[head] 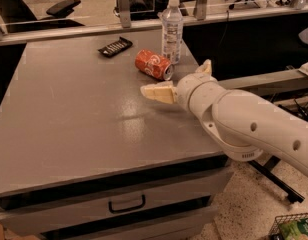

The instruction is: Move coke can near blue plastic bottle

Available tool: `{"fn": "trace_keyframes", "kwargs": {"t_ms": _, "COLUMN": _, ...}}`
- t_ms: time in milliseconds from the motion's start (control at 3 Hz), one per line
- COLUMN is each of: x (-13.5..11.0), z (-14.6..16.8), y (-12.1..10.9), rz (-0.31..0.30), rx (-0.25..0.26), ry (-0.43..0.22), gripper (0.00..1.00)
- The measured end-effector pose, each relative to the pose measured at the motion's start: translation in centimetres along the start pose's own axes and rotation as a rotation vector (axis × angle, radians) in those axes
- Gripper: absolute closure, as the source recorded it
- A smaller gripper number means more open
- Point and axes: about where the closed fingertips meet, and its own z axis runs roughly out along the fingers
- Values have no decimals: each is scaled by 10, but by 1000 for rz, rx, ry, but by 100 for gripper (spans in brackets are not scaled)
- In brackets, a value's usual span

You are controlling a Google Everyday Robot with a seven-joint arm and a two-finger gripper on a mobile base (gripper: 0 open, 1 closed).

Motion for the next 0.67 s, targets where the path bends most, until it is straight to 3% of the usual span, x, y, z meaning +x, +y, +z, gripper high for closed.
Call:
{"fn": "trace_keyframes", "kwargs": {"t_ms": 333, "x": 9, "z": -47, "y": -1, "rz": 9, "rx": -7, "ry": 44, "gripper": 0}}
{"fn": "trace_keyframes", "kwargs": {"t_ms": 667, "x": 4, "z": -57, "y": 1, "rz": -1, "rx": -14, "ry": 47, "gripper": 0}}
